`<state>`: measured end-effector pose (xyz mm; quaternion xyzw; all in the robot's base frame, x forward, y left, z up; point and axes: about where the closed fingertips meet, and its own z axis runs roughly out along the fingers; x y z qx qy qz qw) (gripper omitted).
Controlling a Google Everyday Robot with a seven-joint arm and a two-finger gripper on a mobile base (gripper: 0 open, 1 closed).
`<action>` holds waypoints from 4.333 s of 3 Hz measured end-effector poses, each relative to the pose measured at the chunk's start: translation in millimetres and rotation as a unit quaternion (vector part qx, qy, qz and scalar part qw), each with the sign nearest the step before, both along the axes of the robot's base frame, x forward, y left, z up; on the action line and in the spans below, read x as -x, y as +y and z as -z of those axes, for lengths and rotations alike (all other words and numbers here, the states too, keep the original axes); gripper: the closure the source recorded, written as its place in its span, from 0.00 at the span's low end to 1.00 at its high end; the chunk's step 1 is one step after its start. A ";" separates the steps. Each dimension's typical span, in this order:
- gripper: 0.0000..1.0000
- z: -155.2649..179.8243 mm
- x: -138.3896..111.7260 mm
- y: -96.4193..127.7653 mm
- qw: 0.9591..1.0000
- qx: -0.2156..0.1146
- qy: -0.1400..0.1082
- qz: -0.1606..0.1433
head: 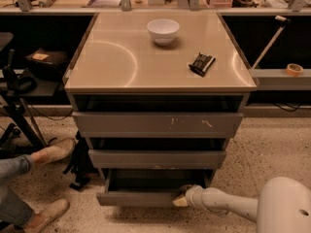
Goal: Open bottom drawer
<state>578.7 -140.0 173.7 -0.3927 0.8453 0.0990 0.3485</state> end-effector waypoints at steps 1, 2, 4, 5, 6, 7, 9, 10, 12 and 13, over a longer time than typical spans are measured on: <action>1.00 1.3 13.9 4.2 1.000 0.004 -0.009 0.015; 1.00 -1.2 29.3 7.1 1.000 0.001 -0.011 0.027; 1.00 0.1 42.6 9.5 0.999 -0.001 -0.016 0.036; 1.00 -2.5 45.1 7.5 0.999 -0.002 -0.017 0.038; 1.00 -1.0 56.4 8.8 0.999 -0.003 -0.022 0.047; 1.00 -3.5 57.7 7.7 0.999 -0.003 -0.022 0.047; 1.00 -5.1 71.2 6.6 0.998 -0.006 -0.025 0.053; 1.00 -4.2 90.8 8.8 0.998 -0.011 -0.031 0.058; 1.00 -6.7 110.4 9.6 0.997 -0.016 -0.036 0.062; 1.00 -10.4 111.3 9.0 0.997 -0.016 -0.036 0.062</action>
Offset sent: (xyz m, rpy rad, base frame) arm -0.3985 0.0806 -0.0116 -0.1526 -0.4233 -0.7422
